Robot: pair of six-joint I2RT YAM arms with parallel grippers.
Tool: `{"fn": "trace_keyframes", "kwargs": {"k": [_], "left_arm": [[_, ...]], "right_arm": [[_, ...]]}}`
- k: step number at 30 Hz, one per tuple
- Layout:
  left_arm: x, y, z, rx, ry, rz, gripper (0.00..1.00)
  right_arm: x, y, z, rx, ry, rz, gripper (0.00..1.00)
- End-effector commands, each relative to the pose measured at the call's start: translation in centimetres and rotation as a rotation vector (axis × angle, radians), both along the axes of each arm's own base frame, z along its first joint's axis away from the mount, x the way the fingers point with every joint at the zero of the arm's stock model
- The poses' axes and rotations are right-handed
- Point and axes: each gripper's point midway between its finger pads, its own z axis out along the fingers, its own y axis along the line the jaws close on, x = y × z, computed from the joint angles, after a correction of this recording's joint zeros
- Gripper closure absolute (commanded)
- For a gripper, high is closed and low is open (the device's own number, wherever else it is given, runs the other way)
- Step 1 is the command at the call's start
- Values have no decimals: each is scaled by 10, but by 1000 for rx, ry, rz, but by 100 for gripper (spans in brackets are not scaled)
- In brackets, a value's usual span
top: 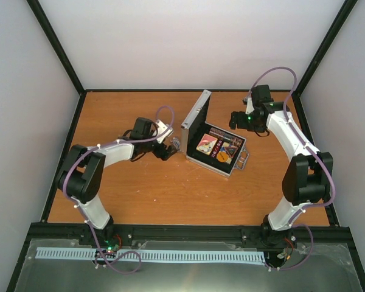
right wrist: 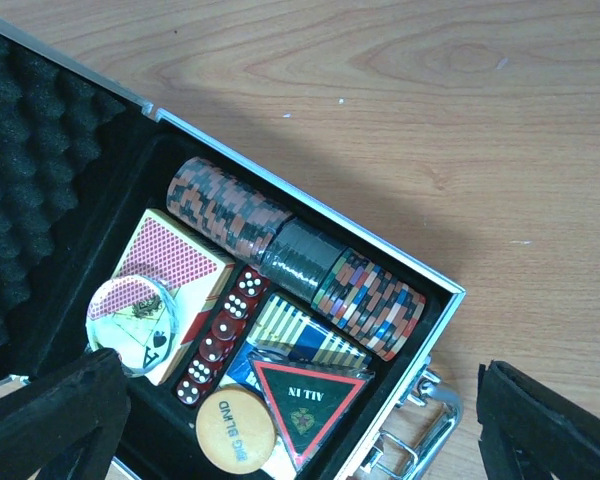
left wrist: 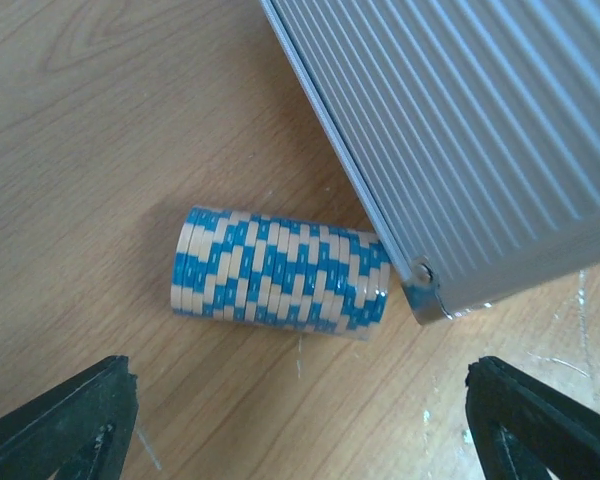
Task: Pack up texas hold em set
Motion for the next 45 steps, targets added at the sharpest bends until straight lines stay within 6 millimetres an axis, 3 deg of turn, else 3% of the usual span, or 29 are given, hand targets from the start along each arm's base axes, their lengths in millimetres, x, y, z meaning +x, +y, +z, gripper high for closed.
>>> {"fn": "trace_keyframes", "kwargs": {"k": [1,10,22,30,39,45], "left_arm": [[16,-16,4,28,-68,-51,10],[18,-26,-11,58,-20,-70,12],[22,-30,-22,74,29,-84,33],[17,-23,-20,88,14,-66,24],[20,-23,-27,124,12,-99,38],[21,-27,-28,124,13,-127,35]], "right_arm": [[3,2,6,25,6,5,6],[3,5,6,55,12,-12,6],[4,8,7,84,10,-31,6],[4,7,8,91,11,-44,6],[6,8,6,106,15,-60,6],[6,8,6,115,17,-73,6]]}}
